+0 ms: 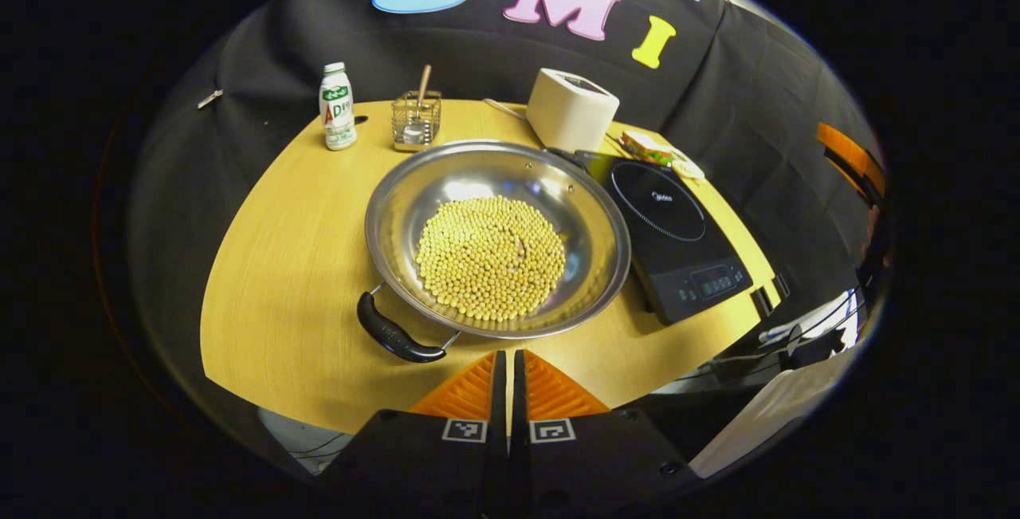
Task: First push the handle of the pot to place it horizontally, then grasp the pot with both hands and set it on the induction cooktop.
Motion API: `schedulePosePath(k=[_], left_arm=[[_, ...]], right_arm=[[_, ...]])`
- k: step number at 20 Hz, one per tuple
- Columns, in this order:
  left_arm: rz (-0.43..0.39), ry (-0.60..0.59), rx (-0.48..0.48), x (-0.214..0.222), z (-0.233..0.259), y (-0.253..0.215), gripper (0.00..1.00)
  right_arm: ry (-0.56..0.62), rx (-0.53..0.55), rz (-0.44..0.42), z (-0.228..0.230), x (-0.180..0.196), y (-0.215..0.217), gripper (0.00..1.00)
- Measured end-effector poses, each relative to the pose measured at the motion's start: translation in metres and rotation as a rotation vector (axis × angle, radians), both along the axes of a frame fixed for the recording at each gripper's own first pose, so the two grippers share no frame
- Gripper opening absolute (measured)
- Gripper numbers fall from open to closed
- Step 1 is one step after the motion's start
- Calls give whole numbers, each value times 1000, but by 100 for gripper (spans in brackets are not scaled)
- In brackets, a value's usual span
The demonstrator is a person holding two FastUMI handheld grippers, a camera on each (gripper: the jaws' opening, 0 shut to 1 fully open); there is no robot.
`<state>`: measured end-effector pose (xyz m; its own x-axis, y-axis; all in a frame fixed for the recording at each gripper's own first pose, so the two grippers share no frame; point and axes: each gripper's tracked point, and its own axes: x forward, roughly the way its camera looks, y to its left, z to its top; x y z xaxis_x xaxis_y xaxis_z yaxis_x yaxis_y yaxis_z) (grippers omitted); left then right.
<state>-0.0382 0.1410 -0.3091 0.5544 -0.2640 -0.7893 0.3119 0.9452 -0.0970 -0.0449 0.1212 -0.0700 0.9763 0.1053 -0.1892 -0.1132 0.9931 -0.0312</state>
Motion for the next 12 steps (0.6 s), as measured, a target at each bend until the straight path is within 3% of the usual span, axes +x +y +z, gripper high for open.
schedulePosePath(k=[6,12], left_arm=[[-75,74,121,6,-25,12,5],[-95,86,153,16,-31,14,5]], right_arm=[[29,-19,-21,-14,0,-5,98],[22,-24,-36,-17,-1,-9,98]])
